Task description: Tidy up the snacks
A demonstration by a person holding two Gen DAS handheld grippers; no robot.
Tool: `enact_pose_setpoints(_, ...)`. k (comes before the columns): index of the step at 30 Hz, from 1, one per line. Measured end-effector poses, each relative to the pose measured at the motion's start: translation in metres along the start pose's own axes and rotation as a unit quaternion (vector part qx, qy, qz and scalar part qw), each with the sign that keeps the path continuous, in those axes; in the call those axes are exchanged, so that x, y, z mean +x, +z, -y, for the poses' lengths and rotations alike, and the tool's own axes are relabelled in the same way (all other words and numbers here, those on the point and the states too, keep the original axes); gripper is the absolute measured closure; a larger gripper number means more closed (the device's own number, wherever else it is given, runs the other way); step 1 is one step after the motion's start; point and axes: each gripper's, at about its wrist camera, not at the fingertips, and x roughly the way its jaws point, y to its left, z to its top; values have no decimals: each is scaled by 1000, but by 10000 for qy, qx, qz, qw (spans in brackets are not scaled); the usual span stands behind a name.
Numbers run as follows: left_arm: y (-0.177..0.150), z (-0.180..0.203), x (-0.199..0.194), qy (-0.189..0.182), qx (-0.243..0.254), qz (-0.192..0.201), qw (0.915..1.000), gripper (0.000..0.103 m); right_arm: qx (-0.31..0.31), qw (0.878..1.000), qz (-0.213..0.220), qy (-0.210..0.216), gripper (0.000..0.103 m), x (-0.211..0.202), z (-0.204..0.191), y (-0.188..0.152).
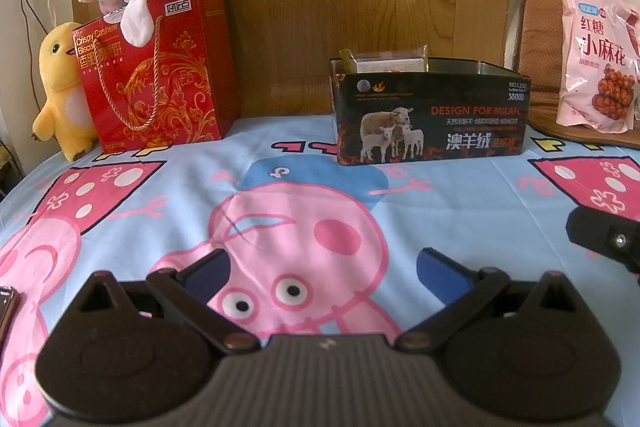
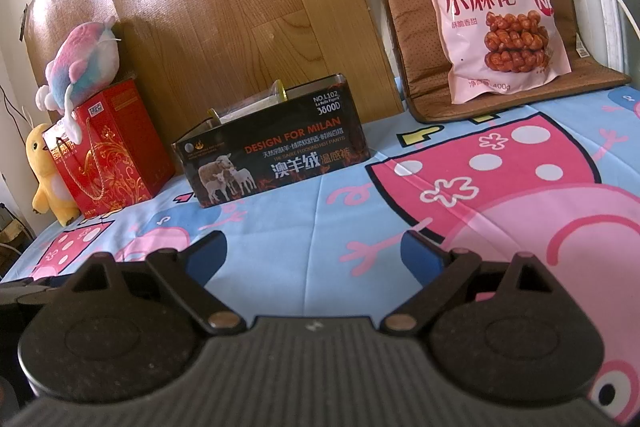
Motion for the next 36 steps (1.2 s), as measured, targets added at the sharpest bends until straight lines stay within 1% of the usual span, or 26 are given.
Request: enact_pose_setpoints(36,1,-2,3,-82,3,-49,10000,0,28,10000,-13,62,7,1,0,0)
